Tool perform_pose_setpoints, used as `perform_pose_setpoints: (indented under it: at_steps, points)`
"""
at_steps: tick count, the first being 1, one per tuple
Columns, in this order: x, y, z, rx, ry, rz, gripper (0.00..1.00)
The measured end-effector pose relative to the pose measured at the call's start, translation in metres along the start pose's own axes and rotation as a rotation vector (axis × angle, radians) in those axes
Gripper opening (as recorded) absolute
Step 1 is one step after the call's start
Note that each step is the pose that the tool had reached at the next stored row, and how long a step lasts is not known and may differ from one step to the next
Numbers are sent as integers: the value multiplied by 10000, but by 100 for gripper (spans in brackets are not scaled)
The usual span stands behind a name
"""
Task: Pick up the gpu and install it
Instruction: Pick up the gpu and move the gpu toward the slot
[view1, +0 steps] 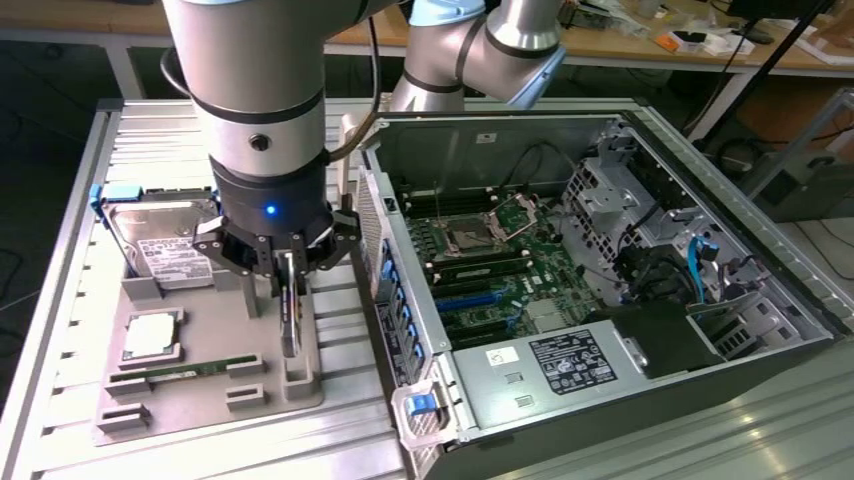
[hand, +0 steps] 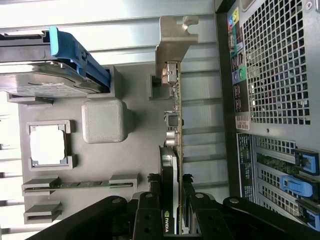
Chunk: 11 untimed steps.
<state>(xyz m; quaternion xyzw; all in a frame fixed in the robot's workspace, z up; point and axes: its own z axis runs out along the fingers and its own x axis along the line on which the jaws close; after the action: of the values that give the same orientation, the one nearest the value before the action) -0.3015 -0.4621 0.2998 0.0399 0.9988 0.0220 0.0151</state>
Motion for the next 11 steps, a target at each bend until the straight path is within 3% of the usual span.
perform_pose_setpoints:
  at_steps: [11]
  points:
    - [-2, 3, -73, 0, 0, 0, 27]
